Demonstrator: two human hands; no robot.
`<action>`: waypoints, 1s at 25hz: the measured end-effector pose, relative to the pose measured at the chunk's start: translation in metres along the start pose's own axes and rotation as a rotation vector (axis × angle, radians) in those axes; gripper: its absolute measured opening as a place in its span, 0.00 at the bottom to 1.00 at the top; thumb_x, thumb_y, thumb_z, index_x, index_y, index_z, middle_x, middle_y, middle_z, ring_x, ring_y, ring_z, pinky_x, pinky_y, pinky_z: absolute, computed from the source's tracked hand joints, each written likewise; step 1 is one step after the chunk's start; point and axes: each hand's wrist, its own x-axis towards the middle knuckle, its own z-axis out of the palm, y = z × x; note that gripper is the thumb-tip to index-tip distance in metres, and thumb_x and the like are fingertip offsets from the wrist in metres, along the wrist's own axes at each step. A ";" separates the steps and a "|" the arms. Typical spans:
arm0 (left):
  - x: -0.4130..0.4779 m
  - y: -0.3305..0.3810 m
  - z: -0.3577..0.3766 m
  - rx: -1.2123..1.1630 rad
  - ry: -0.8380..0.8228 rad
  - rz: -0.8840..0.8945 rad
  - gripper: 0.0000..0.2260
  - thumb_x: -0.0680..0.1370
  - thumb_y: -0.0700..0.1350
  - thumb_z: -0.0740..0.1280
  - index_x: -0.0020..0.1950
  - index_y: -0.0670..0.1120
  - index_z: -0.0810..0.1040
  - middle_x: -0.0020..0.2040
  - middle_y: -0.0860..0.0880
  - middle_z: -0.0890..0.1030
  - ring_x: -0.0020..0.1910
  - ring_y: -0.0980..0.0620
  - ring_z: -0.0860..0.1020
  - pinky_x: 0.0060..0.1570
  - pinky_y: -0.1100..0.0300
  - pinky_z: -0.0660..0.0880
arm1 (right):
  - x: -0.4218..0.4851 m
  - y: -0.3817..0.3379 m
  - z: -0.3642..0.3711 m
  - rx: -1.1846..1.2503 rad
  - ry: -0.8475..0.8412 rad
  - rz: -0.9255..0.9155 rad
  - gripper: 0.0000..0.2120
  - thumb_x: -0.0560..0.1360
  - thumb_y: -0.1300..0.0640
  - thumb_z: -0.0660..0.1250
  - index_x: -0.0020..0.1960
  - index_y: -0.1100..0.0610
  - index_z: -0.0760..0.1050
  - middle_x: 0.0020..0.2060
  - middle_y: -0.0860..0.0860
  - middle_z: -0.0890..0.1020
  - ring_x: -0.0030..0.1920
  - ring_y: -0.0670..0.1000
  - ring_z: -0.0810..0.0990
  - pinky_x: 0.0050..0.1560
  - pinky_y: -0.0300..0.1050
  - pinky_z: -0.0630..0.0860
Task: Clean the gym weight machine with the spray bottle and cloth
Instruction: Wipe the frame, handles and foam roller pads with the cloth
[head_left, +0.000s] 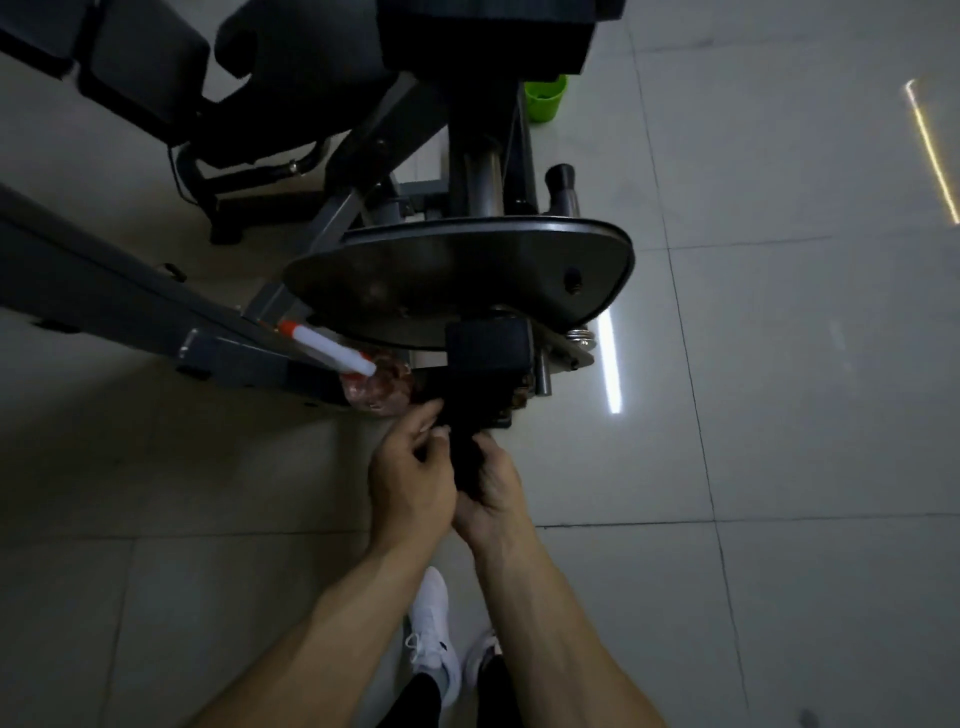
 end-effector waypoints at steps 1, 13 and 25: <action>-0.003 -0.006 -0.003 0.021 -0.012 0.000 0.12 0.81 0.43 0.67 0.60 0.57 0.82 0.54 0.58 0.84 0.53 0.61 0.82 0.53 0.61 0.78 | -0.012 0.004 -0.002 -0.017 -0.015 -0.033 0.20 0.77 0.63 0.67 0.68 0.67 0.75 0.61 0.67 0.80 0.63 0.63 0.79 0.70 0.57 0.71; 0.026 0.010 0.022 -0.529 0.152 -0.721 0.05 0.79 0.44 0.70 0.53 0.45 0.81 0.47 0.46 0.83 0.45 0.47 0.81 0.50 0.54 0.78 | -0.078 -0.085 0.021 -0.876 0.299 -0.423 0.13 0.85 0.57 0.63 0.67 0.56 0.79 0.61 0.53 0.84 0.59 0.50 0.84 0.63 0.50 0.80; 0.017 0.039 0.053 -0.344 0.098 -0.521 0.15 0.85 0.44 0.58 0.69 0.44 0.76 0.63 0.45 0.80 0.59 0.44 0.79 0.58 0.53 0.76 | -0.067 -0.103 0.037 -1.151 0.276 -0.529 0.12 0.84 0.52 0.66 0.62 0.56 0.84 0.50 0.51 0.88 0.54 0.49 0.86 0.62 0.57 0.81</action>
